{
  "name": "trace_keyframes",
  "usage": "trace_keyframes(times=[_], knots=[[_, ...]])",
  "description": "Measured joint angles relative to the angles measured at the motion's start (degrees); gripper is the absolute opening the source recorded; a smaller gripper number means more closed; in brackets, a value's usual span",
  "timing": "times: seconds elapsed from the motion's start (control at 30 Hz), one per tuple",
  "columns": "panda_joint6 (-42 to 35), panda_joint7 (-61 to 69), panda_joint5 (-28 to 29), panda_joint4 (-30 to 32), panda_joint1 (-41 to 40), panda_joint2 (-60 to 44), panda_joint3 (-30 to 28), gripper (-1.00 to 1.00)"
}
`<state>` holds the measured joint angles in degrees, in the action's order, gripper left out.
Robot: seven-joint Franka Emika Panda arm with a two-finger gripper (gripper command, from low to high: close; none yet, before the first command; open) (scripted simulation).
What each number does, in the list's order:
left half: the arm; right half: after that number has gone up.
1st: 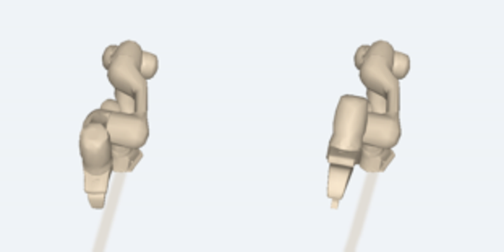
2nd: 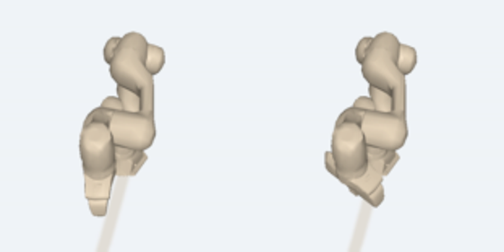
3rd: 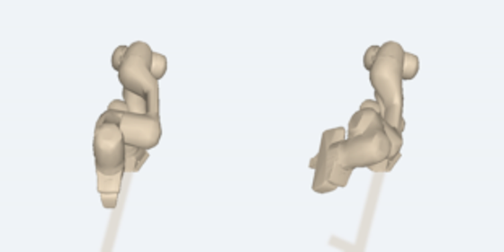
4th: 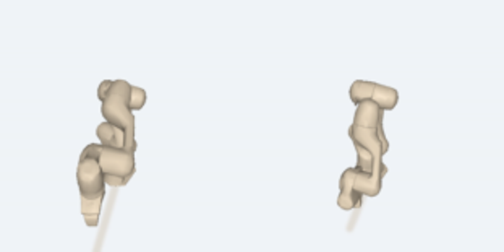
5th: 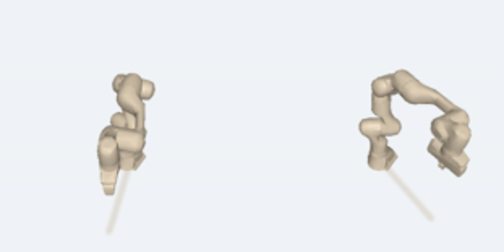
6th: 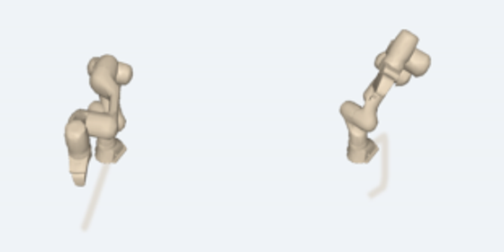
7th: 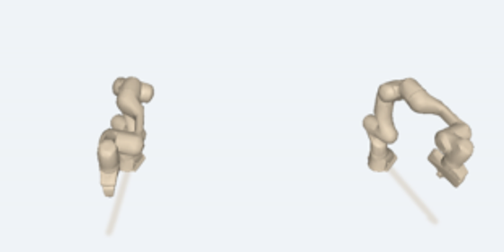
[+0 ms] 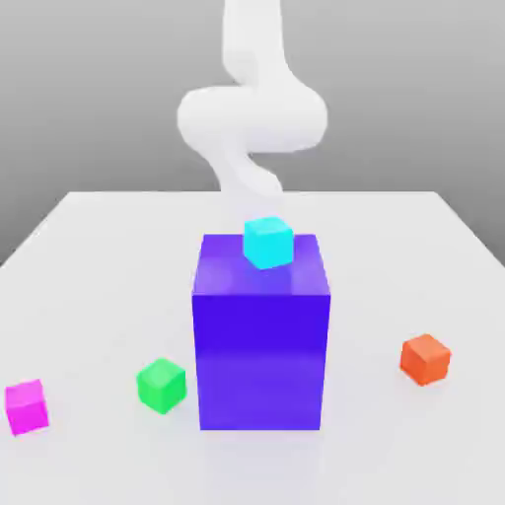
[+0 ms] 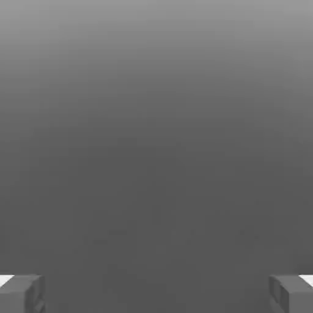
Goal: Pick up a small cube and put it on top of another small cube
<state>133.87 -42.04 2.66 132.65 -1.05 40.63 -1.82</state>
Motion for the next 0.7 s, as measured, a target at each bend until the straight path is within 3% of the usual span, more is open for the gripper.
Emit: trace_keyframes(times=[0.2, 0.4, 0.53, 0.7], knots=[[5.0, 10.5, 5.0, 2.1, -2.3, -12.6, -6.0, 0.00], [10.0, 23.3, 6.1, 4.2, -4.1, -24.8, -13.6, 0.00], [13.6, 34.3, 3.4, 5.7, -5.9, -33.2, -17.9, 0.00], [18.0, 51.1, -4.2, 7.5, -11.3, -44.3, -20.2, 0.00]])
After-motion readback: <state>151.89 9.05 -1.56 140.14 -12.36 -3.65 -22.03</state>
